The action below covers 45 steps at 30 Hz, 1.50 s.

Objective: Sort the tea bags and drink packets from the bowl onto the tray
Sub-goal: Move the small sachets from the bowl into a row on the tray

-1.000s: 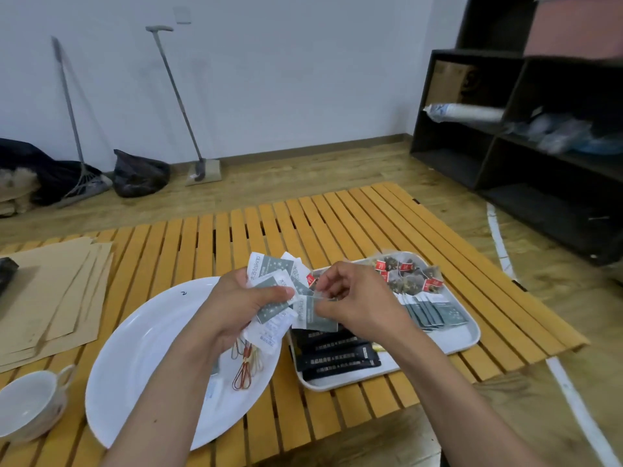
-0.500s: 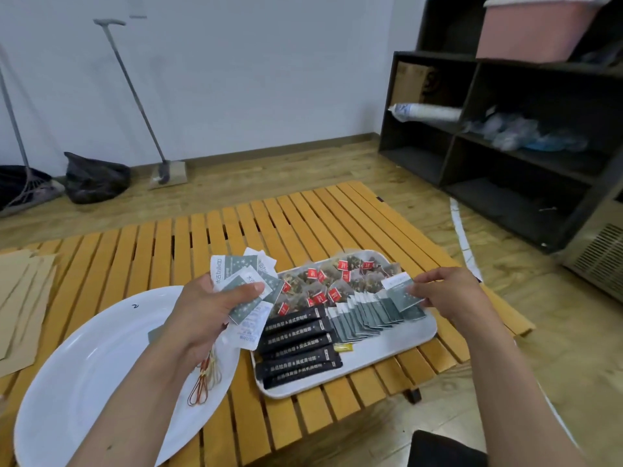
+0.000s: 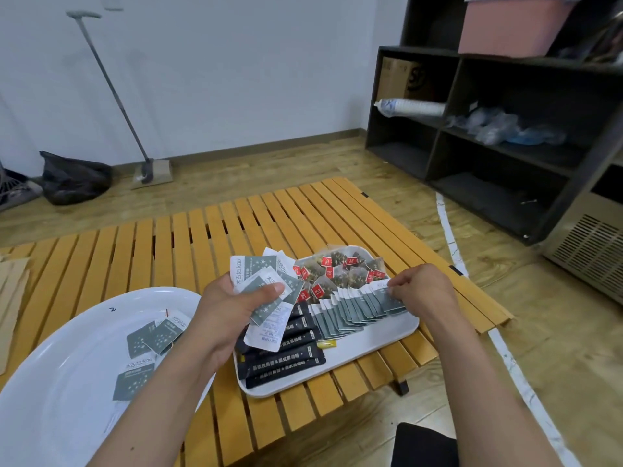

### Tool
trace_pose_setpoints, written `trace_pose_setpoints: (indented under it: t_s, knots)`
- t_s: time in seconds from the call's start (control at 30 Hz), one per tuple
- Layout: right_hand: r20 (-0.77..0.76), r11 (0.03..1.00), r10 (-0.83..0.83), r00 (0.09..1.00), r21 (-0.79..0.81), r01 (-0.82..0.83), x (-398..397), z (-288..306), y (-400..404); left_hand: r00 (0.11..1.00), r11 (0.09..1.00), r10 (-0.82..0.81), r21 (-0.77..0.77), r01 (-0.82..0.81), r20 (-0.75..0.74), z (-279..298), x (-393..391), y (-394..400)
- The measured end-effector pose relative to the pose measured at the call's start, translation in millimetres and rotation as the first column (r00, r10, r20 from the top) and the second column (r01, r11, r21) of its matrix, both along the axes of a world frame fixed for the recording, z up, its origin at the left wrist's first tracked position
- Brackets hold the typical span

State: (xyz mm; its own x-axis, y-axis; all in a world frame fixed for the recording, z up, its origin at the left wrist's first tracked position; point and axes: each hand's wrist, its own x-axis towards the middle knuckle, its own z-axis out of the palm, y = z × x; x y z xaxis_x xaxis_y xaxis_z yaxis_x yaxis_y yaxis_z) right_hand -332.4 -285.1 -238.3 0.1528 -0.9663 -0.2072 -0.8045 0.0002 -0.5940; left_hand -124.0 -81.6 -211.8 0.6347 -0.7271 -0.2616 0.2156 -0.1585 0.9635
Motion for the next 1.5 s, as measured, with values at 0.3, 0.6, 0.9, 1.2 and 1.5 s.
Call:
trace_pose_setpoints:
  t_s: [0.3, 0.6, 0.9, 1.2, 1.5]
  knots:
    - [-0.238, 0.993, 0.086, 0.968, -0.064, -0.104, 12, 5, 12, 1.0, 1.0, -0.016, 0.021, 0.016, -0.004, -1, -9, -7]
    - [0.085, 0.955, 0.065, 0.994, -0.293, -0.037, 13, 30, 36, 0.998, 0.999, 0.048, -0.021, -0.049, -0.047, -5, -11, -13]
    - [0.548, 0.824, 0.234, 0.803, 0.326, -0.463, 45, 42, 80, 0.995, 0.992, 0.092, -0.081, -0.096, -0.05, -1, -13, -14]
    - [0.75, 0.816, 0.095, 0.654, 0.318, -0.483, 13, 47, 47, 0.993, 0.992, 0.116, -0.056, -0.116, -0.01, 2, -6, -9]
    - [0.55, 0.91, 0.237, 0.801, 0.162, -0.381, 22, 36, 48, 0.992, 0.99, 0.123, -0.068, -0.124, -0.016, 2, -5, -9]
